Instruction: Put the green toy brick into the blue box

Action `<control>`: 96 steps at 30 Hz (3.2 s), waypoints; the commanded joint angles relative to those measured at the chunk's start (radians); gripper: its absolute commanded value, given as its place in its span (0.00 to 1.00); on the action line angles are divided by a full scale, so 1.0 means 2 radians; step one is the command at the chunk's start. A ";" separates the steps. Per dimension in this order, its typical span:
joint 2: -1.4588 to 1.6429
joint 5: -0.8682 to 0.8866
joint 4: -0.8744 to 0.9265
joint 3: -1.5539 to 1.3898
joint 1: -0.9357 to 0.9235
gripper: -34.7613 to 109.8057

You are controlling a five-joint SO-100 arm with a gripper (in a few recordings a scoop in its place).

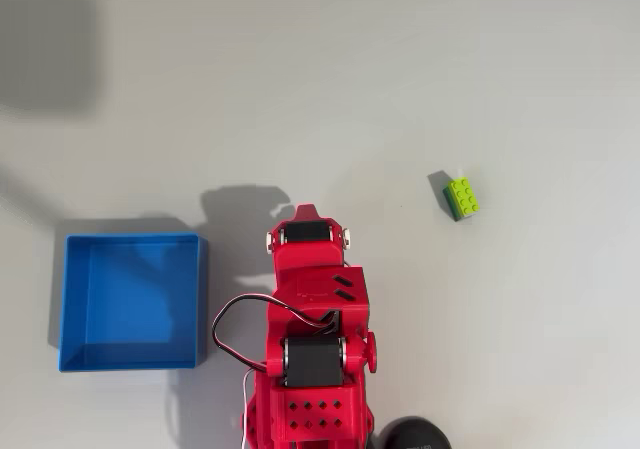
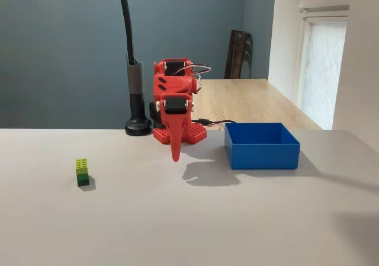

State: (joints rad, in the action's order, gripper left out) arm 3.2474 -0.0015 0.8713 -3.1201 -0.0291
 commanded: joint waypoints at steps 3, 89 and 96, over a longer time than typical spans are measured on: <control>0.005 -0.006 -0.005 -0.004 -0.002 0.24; -0.708 0.198 0.193 0.647 -0.311 0.40; -0.772 0.217 0.169 0.678 -0.331 0.40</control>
State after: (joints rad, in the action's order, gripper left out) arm 1.7227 0.4111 1.2226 -1.8300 -0.6611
